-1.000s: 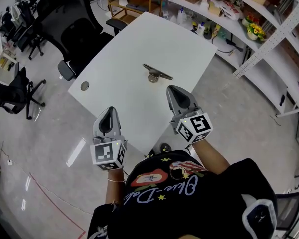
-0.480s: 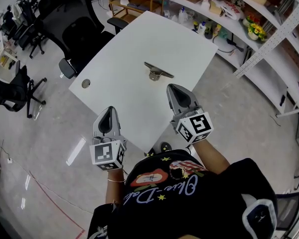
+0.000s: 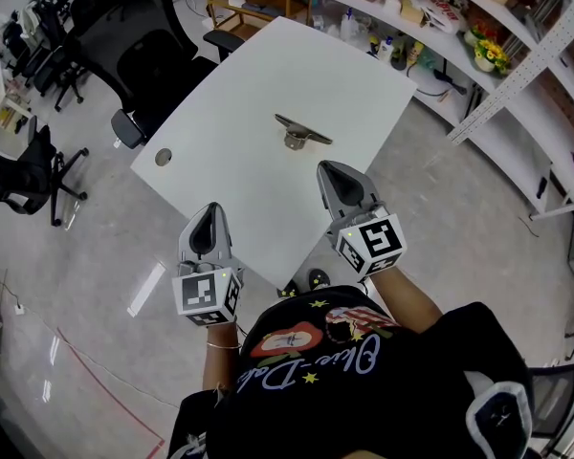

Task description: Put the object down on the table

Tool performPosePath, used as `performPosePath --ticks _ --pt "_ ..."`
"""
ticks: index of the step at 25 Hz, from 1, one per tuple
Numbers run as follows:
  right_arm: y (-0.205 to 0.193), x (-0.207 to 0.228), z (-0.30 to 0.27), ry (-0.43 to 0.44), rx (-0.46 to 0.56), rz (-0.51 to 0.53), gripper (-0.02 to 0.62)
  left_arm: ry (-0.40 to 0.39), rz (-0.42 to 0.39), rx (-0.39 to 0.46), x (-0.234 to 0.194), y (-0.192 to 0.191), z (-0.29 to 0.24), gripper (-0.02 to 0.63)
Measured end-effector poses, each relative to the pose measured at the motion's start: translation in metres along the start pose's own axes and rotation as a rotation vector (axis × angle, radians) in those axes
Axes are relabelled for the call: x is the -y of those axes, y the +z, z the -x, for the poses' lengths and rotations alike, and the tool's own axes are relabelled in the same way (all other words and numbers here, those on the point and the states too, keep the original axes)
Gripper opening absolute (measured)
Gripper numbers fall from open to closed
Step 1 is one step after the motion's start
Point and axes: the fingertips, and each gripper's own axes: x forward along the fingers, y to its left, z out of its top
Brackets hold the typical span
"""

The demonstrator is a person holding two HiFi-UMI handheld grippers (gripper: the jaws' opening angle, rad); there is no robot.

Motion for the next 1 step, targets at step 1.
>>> performPosePath --ticks 1 --pt "0.0003 -0.0005 0.0008 0.0 -0.001 0.003 0.015 -0.001 0.0 0.0 0.0003 0.0003 0.0004 -0.002"
